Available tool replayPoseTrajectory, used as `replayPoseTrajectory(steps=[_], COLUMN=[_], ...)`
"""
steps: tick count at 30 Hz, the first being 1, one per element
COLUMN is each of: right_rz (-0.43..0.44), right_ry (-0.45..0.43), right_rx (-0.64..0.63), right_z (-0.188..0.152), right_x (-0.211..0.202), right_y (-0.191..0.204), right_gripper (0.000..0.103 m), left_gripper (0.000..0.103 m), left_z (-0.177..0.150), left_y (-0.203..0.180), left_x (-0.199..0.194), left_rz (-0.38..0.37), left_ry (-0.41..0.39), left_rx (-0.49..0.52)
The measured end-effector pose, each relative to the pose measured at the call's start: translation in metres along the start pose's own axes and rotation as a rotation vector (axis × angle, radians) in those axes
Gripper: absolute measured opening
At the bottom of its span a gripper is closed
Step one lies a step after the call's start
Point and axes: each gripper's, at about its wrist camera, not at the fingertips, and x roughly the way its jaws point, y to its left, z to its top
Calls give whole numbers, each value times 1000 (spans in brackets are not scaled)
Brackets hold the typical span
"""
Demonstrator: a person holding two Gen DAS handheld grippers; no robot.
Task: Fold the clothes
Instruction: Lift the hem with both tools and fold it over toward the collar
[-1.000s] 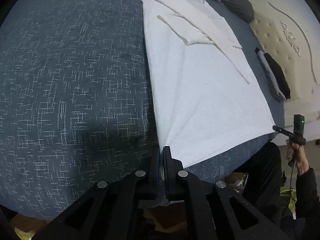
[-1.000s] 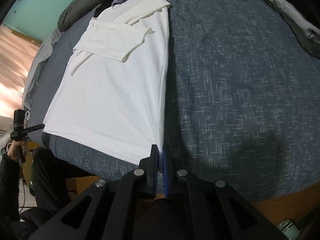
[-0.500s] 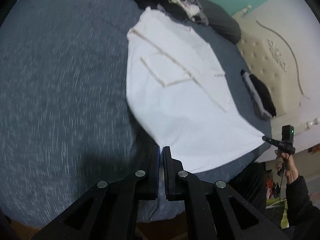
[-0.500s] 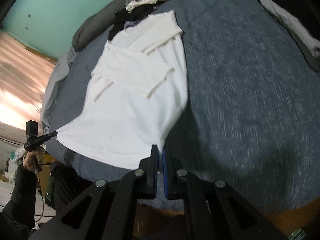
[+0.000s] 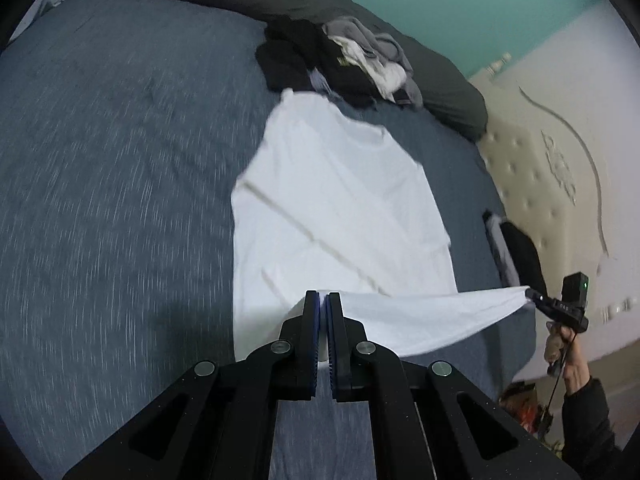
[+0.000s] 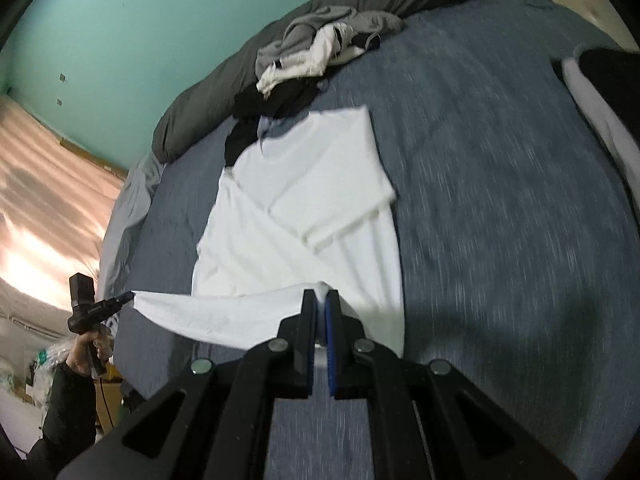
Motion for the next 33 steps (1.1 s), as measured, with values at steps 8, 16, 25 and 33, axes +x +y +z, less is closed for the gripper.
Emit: replayPoseTrajectory(steps=[8,16,25,33], right_rz=[-24,-81,-150,-178], right_ry=[-23,-36,-39,-40], right_rx=[7,-23,-17,31], right_z=[104,197,257,276], right_x=[52,115,181,229], right_y=[-9,-21,-44,-68], right_gripper=[4,4,4,4], left_gripper=[4,4,4,4], left_z=[104,174,253,269], left_y=[19,42,69,90], left_x=[50,105,167,213], left_rz=[21,35,50,84], left_ry=[-19,-27,-37,-52], left_rx=[-32,-66,-103,-153])
